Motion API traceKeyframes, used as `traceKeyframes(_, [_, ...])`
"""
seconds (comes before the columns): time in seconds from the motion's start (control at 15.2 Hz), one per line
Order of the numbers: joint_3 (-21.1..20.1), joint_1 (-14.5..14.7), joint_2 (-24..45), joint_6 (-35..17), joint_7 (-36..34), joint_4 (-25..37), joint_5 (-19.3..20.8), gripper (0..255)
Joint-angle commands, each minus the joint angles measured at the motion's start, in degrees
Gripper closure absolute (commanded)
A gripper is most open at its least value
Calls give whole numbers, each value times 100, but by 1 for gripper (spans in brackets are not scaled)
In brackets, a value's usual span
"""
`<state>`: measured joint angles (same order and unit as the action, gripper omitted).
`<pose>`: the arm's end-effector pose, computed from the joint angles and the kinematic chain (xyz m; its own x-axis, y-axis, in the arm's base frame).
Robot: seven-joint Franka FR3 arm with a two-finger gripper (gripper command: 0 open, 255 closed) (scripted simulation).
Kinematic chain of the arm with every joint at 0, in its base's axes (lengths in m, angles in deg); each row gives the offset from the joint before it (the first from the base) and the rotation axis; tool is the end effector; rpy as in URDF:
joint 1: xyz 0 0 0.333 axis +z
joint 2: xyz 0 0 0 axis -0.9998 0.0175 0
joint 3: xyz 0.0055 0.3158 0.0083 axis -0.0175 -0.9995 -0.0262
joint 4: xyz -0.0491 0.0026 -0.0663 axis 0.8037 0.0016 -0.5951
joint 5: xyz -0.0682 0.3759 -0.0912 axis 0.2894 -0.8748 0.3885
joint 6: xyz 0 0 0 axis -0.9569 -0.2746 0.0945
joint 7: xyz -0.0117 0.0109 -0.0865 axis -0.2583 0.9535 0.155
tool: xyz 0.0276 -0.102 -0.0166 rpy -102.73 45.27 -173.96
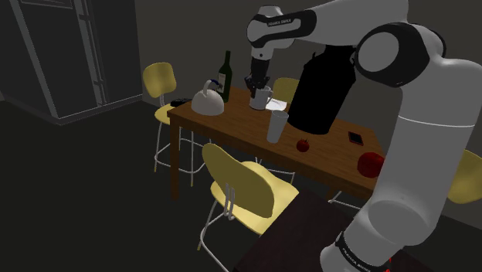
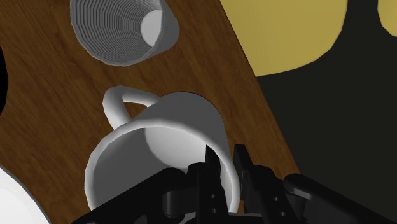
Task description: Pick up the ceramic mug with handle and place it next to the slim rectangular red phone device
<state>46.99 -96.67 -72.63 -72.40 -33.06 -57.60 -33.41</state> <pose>0.6171 -0.1903 0.4956 0.9780 -0.2085 -0.0007 -0.2080 -0.9759 0.0657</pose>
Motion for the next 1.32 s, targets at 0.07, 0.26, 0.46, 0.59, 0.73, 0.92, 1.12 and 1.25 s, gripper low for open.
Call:
traceKeyframes(0.07, [5,-10,2,239,19,242,-2,255])
traceKeyframes(0.26, [47,-74,-100,323,129,230,4,255])
traceKeyframes(0.46, [177,-261,-381,189,448,-164,27,255])
traceKeyframes(0.59, [269,-390,-540,115,669,-383,42,255])
traceKeyframes(0.73, [367,-519,-676,52,896,-568,55,255])
traceKeyframes(0.92, [521,-718,-839,-27,1249,-787,69,255])
traceKeyframes(1.12, [683,-924,-953,-87,1614,-940,75,255])
traceKeyframes(1.25, [794,-1063,-1002,-119,1866,-1006,73,255])
